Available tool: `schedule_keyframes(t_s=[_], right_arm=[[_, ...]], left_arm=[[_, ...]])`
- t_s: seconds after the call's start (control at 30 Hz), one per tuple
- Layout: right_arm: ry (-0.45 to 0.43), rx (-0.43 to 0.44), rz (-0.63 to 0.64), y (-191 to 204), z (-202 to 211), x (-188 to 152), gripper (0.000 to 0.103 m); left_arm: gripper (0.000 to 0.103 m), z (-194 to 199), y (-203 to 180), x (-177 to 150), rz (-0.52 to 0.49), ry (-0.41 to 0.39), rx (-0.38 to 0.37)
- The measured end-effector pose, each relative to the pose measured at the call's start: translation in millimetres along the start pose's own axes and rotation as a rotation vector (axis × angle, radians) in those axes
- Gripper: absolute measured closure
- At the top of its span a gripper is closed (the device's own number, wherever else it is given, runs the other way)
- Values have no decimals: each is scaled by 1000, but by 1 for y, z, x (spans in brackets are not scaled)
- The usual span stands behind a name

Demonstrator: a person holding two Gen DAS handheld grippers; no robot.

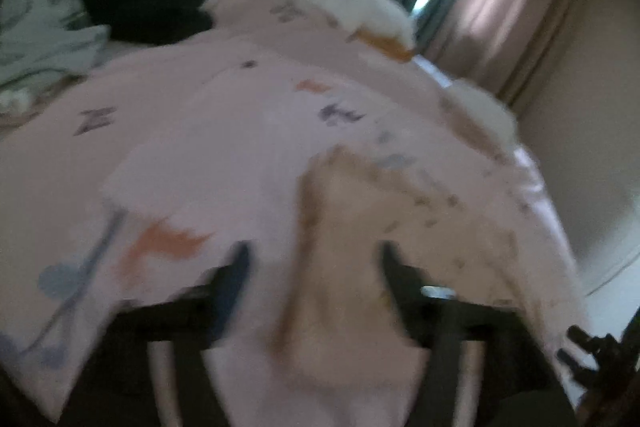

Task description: Fold small clothes

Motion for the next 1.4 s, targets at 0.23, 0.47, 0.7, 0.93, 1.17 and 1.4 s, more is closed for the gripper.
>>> schedule_keyframes(t_s=[0.23,0.47,0.7,0.93,1.17,1.4], right_arm=[[90,108,-158,9,-50,-26,17],[-8,152,-120,32,-63,-21,0],[-57,220,-194,37,-76,1,0],[-69,215,-171,45,-81,1,3],[-138,81,-29,49,-86,-11,18],[-179,68,-173,12,-82,-9,84]], left_arm=[[23,-45,-5,-30,-13,92,-111],[23,-37,14,-28,91,115,-234],[23,-29,13,-32,71,150,-264],[33,-26,18,-34,146,235,-379],[61,-32,10,-44,130,327,-427],[87,-32,25,-45,189,326,-406]])
Point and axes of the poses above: each gripper's, at about its wrist camera, not at the fingertips, and z roughly against the way its jaws point, y to its left, x to its top, the point moved 7 cm from there along -z, roughly the way its jaws point, and after that the axes turned 1 degree about -x, right-handed, at the moved point
